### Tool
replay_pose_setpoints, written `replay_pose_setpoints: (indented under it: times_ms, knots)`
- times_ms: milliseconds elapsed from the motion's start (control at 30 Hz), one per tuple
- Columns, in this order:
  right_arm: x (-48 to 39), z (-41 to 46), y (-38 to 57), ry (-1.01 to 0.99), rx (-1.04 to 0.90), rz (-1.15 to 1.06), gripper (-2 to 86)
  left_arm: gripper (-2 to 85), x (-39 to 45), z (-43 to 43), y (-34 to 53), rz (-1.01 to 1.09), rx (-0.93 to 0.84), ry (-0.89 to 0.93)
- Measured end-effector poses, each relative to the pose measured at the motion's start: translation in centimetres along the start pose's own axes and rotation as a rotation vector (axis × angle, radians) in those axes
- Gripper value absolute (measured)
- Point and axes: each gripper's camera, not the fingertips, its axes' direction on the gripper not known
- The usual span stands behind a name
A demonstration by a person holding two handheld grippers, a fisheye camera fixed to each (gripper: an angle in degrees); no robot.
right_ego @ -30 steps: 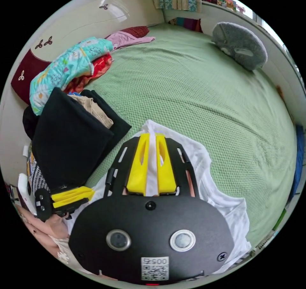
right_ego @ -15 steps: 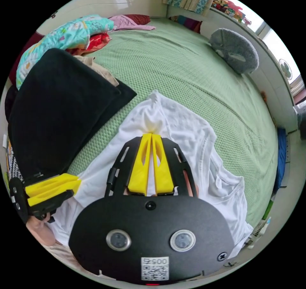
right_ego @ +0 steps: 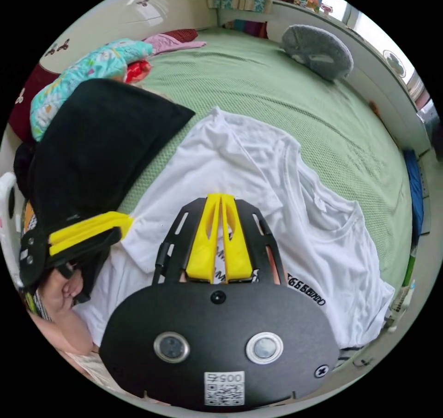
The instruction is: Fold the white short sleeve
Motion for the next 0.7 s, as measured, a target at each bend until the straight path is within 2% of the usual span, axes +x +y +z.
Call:
replay_pose_setpoints:
  times_ms: [100,267,467,700]
  knots:
    - [1.1,1.0,1.4,-0.042,0.024,0.033,-0.9,2.2,0.5,0.1,0.1,0.005,0.001,-0.013]
    - [4.4,1.1,5.2,-0.236,0.145,0.12,-1.0,2.1,1.4,-0.1,0.6,0.008,0.009,-0.029]
    - [6.6,-1.8,9.6,-0.283,0.313,0.101,-1.0,2.3,2.4,-0.2,1.5,0.011,0.036,-0.041]
    - [8.3,0.7,11.2,-0.224,0.3,0.162,-1.0,2.4,4.6,0.0,2.2,0.077,0.023,-0.17]
